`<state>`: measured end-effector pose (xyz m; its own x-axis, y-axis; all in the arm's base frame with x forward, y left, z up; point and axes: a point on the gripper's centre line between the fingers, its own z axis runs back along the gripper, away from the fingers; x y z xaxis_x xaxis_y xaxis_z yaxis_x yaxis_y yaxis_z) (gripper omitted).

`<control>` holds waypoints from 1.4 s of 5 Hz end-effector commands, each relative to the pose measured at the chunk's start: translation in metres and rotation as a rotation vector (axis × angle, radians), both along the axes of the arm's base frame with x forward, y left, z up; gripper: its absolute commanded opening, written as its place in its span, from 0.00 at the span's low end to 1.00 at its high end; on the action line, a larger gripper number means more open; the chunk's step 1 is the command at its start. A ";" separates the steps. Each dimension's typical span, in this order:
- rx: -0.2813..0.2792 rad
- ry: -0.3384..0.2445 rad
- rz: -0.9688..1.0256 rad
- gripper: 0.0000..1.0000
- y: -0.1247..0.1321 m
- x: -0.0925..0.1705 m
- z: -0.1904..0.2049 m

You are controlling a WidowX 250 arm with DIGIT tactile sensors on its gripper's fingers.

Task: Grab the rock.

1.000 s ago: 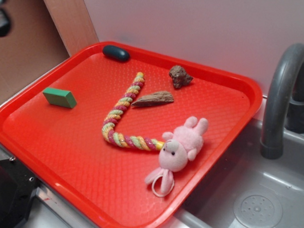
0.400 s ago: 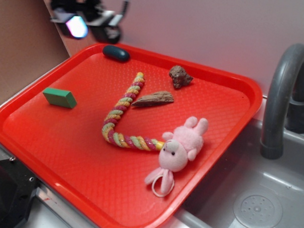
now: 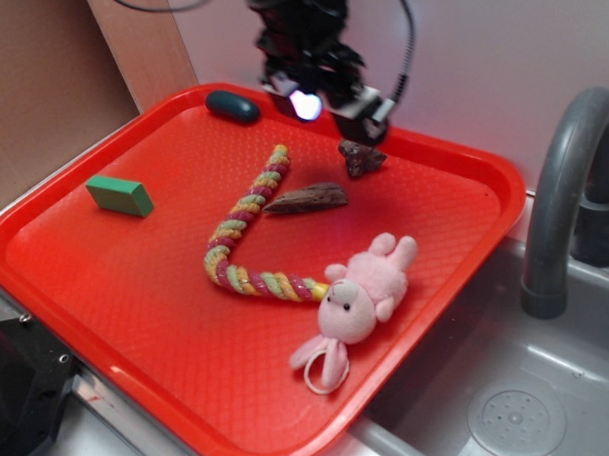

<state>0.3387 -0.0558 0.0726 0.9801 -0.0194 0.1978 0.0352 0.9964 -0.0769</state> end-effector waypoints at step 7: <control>0.223 0.005 0.079 0.00 -0.001 -0.016 0.022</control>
